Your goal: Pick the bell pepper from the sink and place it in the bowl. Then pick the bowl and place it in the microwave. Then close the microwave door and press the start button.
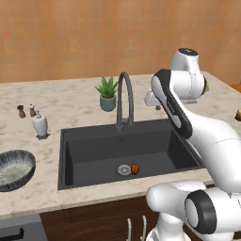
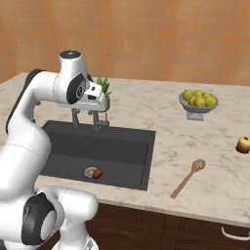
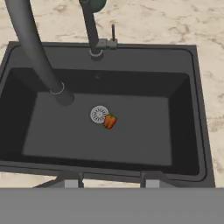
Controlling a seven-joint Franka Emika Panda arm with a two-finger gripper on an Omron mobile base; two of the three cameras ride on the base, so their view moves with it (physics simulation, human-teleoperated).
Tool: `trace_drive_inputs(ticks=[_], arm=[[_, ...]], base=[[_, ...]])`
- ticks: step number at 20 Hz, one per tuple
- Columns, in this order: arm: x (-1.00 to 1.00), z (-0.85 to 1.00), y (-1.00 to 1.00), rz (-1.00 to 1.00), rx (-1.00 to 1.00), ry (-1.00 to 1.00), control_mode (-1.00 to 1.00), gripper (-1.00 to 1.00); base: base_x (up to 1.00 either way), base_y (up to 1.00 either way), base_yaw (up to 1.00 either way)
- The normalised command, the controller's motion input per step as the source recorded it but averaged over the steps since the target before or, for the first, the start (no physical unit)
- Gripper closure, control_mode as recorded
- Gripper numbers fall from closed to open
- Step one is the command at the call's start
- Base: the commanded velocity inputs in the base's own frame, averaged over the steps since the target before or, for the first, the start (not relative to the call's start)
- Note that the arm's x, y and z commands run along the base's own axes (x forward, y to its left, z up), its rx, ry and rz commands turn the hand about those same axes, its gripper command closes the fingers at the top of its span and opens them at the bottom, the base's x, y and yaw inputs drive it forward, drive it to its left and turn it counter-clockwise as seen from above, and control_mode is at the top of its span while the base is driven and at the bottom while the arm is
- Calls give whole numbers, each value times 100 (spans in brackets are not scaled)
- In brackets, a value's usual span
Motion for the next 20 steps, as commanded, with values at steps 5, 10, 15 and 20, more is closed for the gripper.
trace_drive_inputs(ticks=[5,10,15,20], arm=[[-51,0,7,3,0,-1,-100,-100],[-44,-3,-17,24,0,-8,-100,-100],[-6,-22,-28,73,0,-12,-100,-100],[35,-41,-18,80,1,0,-100,-100]], base=[[0,0,0],[0,0,0],[0,0,0],[0,0,0]])
